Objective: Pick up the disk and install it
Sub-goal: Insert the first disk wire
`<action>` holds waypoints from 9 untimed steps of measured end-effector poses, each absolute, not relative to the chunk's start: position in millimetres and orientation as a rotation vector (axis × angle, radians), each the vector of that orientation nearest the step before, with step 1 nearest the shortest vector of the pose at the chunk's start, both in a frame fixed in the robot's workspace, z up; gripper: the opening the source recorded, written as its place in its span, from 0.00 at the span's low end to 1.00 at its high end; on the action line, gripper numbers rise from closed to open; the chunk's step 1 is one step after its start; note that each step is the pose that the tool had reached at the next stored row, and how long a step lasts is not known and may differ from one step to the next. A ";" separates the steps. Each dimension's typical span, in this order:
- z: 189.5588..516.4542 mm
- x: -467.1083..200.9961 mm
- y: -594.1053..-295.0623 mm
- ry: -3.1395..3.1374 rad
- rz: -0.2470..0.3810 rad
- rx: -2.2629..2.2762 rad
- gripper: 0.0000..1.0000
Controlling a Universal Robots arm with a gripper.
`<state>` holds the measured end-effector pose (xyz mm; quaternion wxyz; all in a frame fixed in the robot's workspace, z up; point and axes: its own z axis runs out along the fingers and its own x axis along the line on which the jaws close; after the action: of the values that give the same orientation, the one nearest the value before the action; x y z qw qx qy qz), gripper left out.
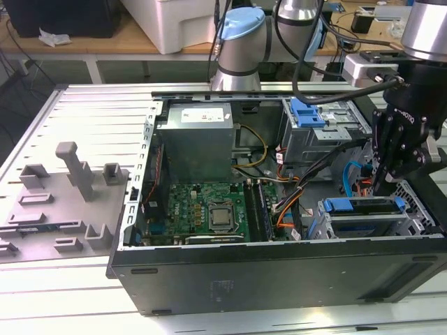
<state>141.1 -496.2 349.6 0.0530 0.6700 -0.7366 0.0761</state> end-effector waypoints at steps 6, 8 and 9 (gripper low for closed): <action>348.7 141.1 -496.8 -2.240 0.229 2.038 0.17; 348.3 141.1 -496.8 -2.240 0.229 2.038 0.17; 348.0 141.1 -496.8 -2.240 0.229 2.038 0.17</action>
<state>141.1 -496.8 348.0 0.0523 0.6700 -0.7367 0.0753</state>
